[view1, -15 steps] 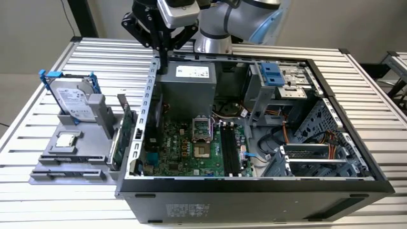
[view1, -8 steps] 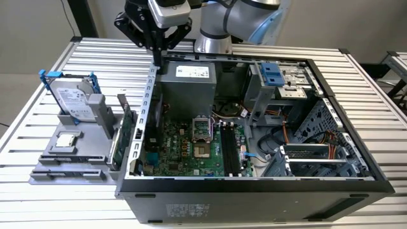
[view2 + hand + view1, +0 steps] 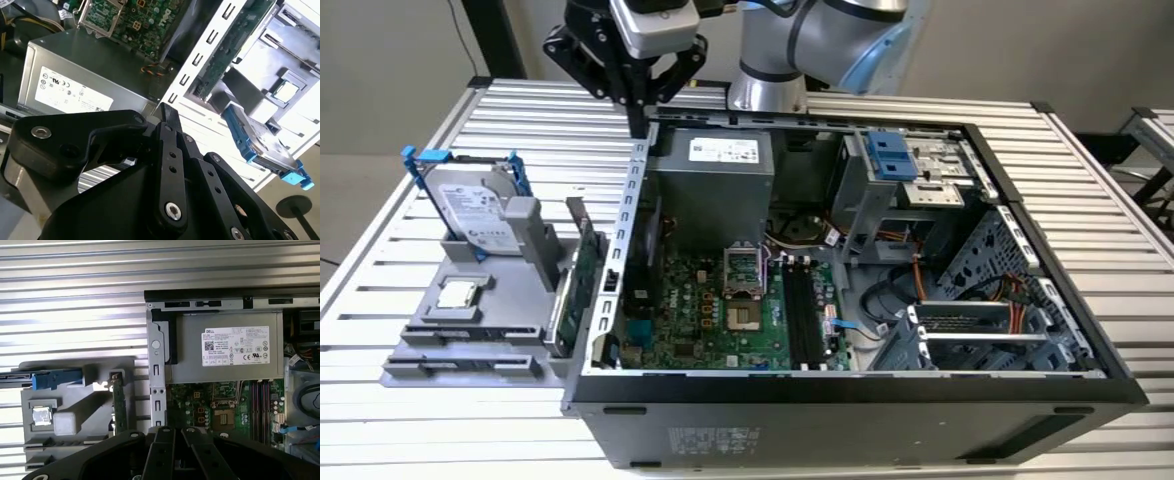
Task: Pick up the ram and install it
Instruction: 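Reach for the ram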
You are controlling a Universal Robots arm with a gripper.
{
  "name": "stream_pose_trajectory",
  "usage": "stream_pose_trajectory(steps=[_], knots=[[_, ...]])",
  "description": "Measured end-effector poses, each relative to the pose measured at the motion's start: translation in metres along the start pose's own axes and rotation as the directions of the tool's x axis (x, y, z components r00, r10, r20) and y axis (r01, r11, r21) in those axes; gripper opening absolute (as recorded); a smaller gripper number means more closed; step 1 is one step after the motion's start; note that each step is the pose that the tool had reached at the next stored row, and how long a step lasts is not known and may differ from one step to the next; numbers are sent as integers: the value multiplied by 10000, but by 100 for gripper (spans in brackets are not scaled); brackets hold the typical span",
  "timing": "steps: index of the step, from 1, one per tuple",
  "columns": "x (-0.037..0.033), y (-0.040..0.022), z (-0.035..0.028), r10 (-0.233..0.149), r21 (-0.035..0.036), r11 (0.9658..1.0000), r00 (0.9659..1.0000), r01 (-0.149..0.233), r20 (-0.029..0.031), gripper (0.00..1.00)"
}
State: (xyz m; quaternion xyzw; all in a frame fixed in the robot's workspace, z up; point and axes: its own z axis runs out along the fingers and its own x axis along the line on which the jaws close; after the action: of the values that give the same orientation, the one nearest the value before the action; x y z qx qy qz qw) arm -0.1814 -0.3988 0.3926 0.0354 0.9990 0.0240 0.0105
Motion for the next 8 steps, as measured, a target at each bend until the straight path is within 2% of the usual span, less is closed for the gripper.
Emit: stream_pose_trajectory(steps=[8], knots=[[148,-11,-3,-1,0,10000,10000,1,3,0]])
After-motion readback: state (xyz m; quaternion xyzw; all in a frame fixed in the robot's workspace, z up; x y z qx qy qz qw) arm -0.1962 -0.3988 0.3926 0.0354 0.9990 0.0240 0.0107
